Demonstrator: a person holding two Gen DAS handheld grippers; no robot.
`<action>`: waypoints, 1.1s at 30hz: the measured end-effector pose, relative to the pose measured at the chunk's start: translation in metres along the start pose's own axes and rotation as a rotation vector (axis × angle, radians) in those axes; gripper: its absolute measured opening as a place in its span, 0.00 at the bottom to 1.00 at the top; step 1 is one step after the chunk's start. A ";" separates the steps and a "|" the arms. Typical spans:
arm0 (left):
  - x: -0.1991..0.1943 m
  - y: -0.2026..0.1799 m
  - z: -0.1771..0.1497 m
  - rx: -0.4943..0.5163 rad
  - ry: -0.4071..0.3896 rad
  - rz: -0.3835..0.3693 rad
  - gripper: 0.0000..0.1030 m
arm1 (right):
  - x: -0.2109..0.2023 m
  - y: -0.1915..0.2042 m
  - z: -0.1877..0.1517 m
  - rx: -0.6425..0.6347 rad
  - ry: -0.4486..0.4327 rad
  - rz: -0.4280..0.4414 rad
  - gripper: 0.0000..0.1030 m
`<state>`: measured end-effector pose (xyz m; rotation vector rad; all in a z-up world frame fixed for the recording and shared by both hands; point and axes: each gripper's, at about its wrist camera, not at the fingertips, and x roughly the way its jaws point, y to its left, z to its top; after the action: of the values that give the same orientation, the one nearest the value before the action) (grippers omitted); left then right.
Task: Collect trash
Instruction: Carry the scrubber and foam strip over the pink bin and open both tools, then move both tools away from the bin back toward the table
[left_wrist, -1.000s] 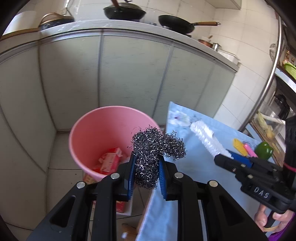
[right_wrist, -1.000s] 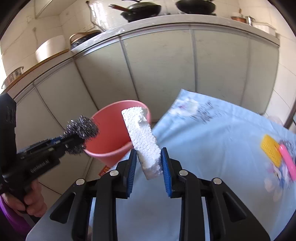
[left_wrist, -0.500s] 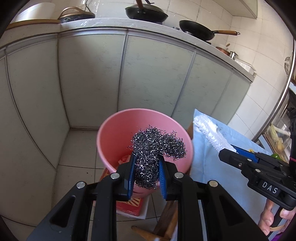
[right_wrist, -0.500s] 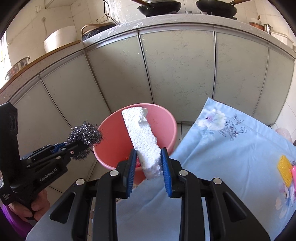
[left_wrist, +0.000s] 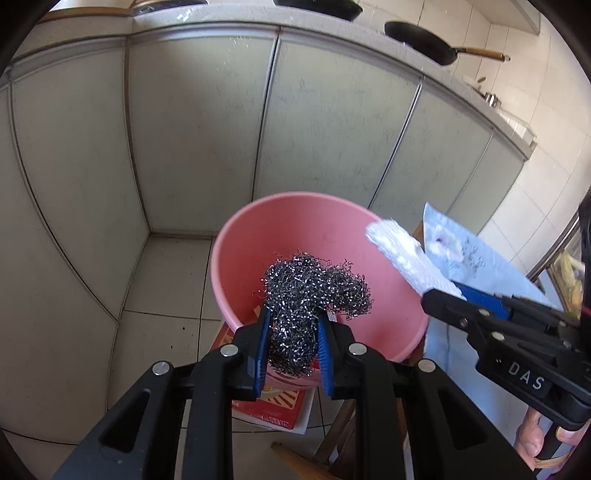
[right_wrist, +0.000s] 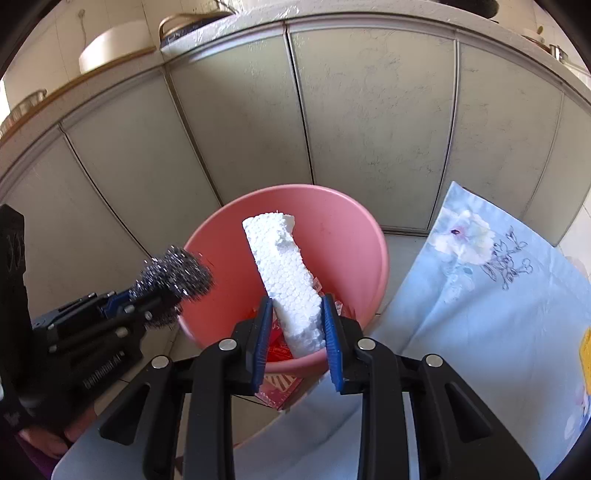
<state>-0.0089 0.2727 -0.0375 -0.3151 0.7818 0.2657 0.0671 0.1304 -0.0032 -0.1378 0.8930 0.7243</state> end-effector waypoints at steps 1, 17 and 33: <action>0.004 -0.001 0.000 0.005 0.007 0.003 0.21 | 0.005 0.001 0.002 -0.005 0.007 -0.005 0.27; 0.029 -0.012 -0.001 0.020 0.054 0.030 0.33 | 0.027 -0.009 0.003 0.046 0.049 0.047 0.42; 0.037 -0.004 0.002 -0.117 0.127 -0.066 0.41 | -0.013 -0.032 -0.016 0.089 -0.028 0.066 0.42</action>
<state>0.0188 0.2746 -0.0624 -0.4713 0.8813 0.2312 0.0714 0.0926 -0.0092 -0.0193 0.9050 0.7453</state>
